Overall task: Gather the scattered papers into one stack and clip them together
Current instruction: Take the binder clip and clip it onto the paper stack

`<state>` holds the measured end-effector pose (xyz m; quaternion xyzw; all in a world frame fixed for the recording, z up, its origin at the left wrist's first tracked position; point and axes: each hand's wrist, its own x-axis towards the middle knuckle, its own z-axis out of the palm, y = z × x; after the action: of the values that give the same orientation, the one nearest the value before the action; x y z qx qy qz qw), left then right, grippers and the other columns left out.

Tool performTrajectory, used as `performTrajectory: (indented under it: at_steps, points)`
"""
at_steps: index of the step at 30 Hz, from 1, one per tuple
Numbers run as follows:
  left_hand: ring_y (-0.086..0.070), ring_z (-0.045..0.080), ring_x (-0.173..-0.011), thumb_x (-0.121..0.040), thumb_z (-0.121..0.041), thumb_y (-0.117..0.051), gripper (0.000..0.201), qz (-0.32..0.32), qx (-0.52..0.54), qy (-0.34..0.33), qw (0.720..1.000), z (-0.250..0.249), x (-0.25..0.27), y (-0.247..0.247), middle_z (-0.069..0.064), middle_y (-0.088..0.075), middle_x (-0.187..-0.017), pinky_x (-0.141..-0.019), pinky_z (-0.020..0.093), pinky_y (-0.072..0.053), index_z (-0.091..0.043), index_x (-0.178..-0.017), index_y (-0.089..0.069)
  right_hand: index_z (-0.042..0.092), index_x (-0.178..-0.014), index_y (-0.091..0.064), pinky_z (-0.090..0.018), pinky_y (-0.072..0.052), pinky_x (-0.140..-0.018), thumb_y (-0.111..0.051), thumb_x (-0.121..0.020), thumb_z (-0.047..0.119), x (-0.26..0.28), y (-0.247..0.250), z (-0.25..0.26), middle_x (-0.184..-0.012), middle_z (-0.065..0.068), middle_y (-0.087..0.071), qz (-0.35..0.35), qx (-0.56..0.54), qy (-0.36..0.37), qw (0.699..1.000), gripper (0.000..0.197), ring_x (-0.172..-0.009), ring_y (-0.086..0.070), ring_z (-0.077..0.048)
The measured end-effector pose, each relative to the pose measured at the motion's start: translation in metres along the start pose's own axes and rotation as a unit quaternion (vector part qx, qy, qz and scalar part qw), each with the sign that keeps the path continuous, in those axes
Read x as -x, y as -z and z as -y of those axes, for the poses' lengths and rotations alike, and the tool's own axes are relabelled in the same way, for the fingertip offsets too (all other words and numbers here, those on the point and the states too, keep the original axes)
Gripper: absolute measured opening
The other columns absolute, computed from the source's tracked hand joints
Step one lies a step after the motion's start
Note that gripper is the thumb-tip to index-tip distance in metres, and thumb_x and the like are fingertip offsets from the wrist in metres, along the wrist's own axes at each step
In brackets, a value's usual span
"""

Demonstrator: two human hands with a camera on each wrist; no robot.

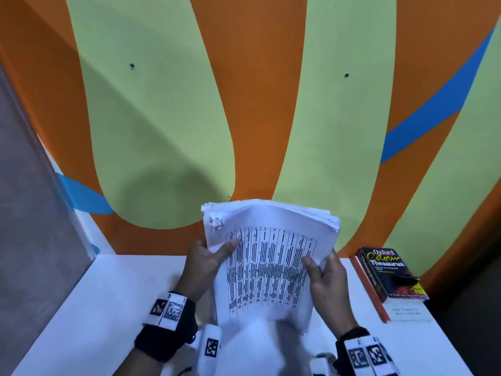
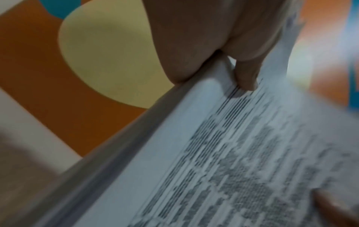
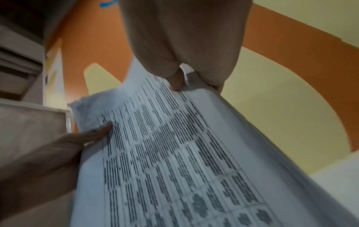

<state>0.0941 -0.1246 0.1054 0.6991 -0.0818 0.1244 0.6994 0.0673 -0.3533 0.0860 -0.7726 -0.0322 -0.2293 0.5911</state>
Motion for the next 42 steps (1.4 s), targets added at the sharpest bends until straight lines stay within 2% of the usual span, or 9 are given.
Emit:
performTrajectory:
  at_steps: [2, 6, 9, 18, 21, 25, 29, 34, 42]
  points:
    - [-0.073, 0.017, -0.086, -0.058, -0.060, -0.078, 0.058, 0.007, -0.023, 0.017, 1.000, 0.003, 0.003, 0.001, -0.001, -0.077, -0.092, -0.081, 0.040, -0.057, -0.011, -0.089, -0.075, 0.028, -0.093, -0.049, -0.010, -0.036, -0.052, -0.060, -0.089, 0.000, 0.004, -0.003, -0.008, -0.060, 0.003, -0.052, -0.023, 0.039, 0.005, 0.999, 0.030, -0.053, -0.050, 0.003]
    - [-0.072, 0.021, -0.087, -0.062, -0.055, -0.079, 0.052, 0.044, 0.005, -0.041, 0.998, -0.016, -0.012, 0.004, 0.002, -0.076, -0.096, -0.077, 0.034, -0.058, -0.014, -0.094, -0.074, -0.008, -0.110, -0.056, -0.006, -0.036, -0.051, -0.060, -0.088, -0.001, 0.003, 0.001, -0.015, -0.060, -0.005, -0.058, -0.025, 0.057, 0.021, 0.998, 0.023, -0.056, -0.052, -0.001]
    - [-0.054, 0.019, -0.069, -0.075, -0.058, -0.070, 0.070, 0.042, -0.023, -0.095, 0.994, -0.020, -0.024, 0.007, 0.013, -0.059, -0.074, -0.065, 0.034, -0.043, 0.011, -0.079, -0.059, -0.016, -0.105, -0.058, 0.001, -0.040, -0.060, -0.060, -0.087, -0.004, 0.006, 0.003, -0.021, -0.066, 0.016, -0.062, -0.027, 0.047, 0.001, 0.999, 0.022, -0.065, -0.060, 0.014]
    - [-0.044, 0.020, -0.074, -0.080, -0.052, -0.068, 0.072, 0.006, -0.035, -0.111, 0.993, -0.011, -0.026, 0.007, 0.010, -0.048, -0.079, -0.067, 0.037, -0.038, 0.018, -0.071, -0.051, 0.020, -0.109, -0.056, -0.010, -0.044, -0.075, -0.068, -0.086, 0.015, -0.009, 0.038, -0.031, -0.092, 0.004, -0.067, 0.100, 0.104, 0.036, 0.989, 0.027, -0.085, -0.061, 0.002]
    - [-0.036, 0.013, -0.063, -0.076, -0.051, -0.067, 0.069, -0.022, -0.047, -0.117, 0.992, -0.015, -0.020, 0.004, 0.007, -0.040, -0.072, -0.057, 0.028, -0.032, 0.012, -0.060, -0.047, 0.017, -0.123, -0.054, -0.030, -0.042, -0.095, -0.075, -0.075, 0.014, -0.033, 0.092, -0.070, -0.119, -0.001, -0.059, 0.091, 0.344, 0.084, 0.931, 0.053, -0.113, -0.055, -0.018]
    - [-0.026, 0.005, -0.050, -0.083, -0.042, -0.070, 0.058, -0.053, -0.071, -0.127, 0.988, -0.023, -0.013, -0.008, -0.004, -0.030, -0.056, -0.045, 0.021, -0.024, -0.004, -0.052, -0.038, 0.017, -0.136, -0.043, -0.055, -0.032, -0.105, -0.069, -0.064, 0.008, -0.055, 0.167, -0.118, -0.146, -0.016, -0.036, 0.071, 0.593, -0.038, 0.801, 0.077, -0.136, -0.030, -0.040]
    - [-0.024, 0.005, -0.051, -0.083, -0.045, -0.068, 0.060, -0.050, -0.088, -0.126, 0.987, -0.026, -0.017, -0.015, -0.009, -0.027, -0.054, -0.045, 0.022, -0.022, -0.002, -0.055, -0.038, 0.018, -0.146, -0.027, -0.055, -0.027, -0.110, -0.061, -0.076, 0.008, -0.049, 0.208, -0.166, -0.156, -0.015, -0.017, 0.155, 0.680, -0.085, 0.712, 0.079, -0.142, -0.015, -0.039]
    - [-0.027, 0.008, -0.053, -0.073, -0.054, -0.063, 0.067, -0.059, -0.098, -0.129, 0.985, -0.028, -0.021, -0.020, 0.004, -0.030, -0.060, -0.047, 0.025, -0.022, 0.007, -0.055, -0.040, 0.006, -0.139, -0.040, -0.042, -0.053, -0.088, -0.060, -0.074, -0.003, -0.040, 0.214, -0.189, -0.130, -0.016, -0.047, 0.156, 0.647, -0.063, 0.744, 0.069, -0.118, -0.047, -0.034]
    - [-0.023, 0.006, -0.049, -0.083, -0.045, -0.067, 0.057, -0.056, -0.106, -0.133, 0.984, -0.033, -0.020, -0.023, 0.000, -0.026, -0.054, -0.044, 0.024, -0.019, -0.009, -0.052, -0.036, 0.005, -0.130, -0.041, -0.042, -0.051, -0.087, -0.054, -0.082, -0.002, -0.042, 0.210, -0.184, -0.125, -0.014, -0.046, 0.146, 0.559, -0.097, 0.811, 0.050, -0.110, -0.057, -0.034]
